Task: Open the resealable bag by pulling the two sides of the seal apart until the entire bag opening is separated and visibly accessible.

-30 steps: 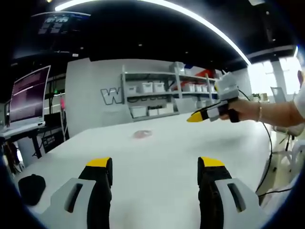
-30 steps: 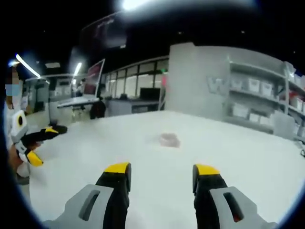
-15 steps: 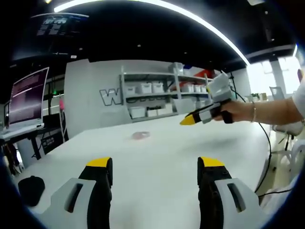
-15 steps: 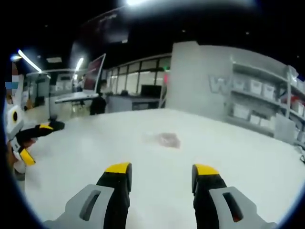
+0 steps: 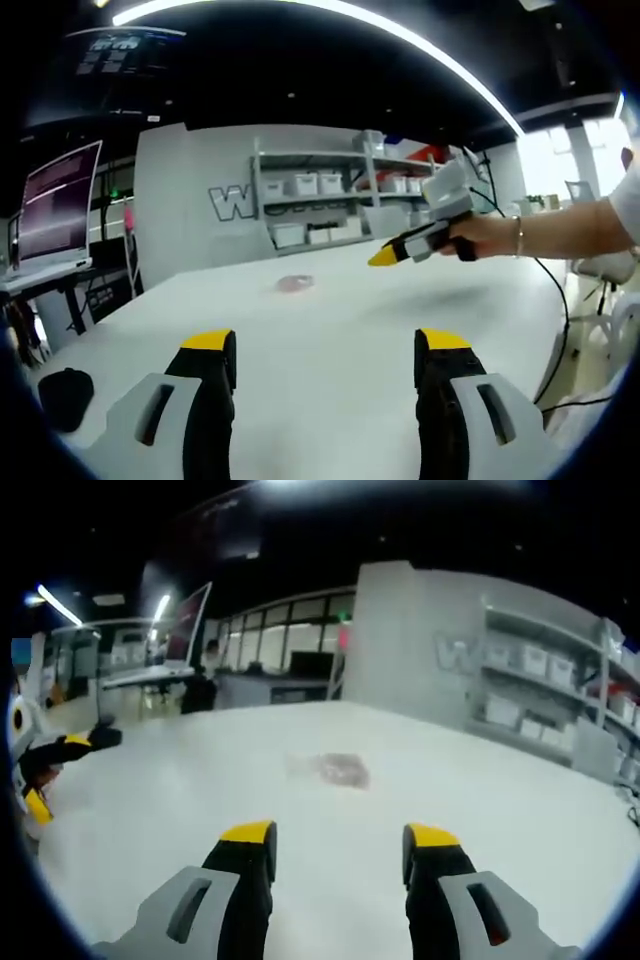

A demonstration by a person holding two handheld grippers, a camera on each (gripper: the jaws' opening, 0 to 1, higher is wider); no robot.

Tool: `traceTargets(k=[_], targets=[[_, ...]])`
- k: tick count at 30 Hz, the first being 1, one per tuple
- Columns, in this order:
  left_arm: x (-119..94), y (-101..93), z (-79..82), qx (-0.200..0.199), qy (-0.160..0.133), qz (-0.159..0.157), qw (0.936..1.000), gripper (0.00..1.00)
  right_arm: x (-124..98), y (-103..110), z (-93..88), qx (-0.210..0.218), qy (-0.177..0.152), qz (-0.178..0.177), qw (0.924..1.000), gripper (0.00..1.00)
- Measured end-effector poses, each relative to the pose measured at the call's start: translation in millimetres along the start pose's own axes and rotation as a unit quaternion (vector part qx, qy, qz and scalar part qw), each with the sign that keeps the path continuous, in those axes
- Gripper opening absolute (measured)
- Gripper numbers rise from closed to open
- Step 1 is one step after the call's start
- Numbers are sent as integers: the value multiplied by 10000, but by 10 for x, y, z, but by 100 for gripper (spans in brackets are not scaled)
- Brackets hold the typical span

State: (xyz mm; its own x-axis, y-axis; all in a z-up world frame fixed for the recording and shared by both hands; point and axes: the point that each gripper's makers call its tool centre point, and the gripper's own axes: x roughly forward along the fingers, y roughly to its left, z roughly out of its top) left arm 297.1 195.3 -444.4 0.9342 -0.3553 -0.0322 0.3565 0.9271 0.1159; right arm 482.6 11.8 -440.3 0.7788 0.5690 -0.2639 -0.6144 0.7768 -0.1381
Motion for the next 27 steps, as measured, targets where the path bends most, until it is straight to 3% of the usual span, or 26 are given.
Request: traceTargets(k=[14,27], targets=[[7,25,6,21,11,25,10000,71,157,72,64,-333,-16,36,9994,49],[48,44,21,35,30,5,10000,71,293,-69,-35,-348,158,-86,9992,48]])
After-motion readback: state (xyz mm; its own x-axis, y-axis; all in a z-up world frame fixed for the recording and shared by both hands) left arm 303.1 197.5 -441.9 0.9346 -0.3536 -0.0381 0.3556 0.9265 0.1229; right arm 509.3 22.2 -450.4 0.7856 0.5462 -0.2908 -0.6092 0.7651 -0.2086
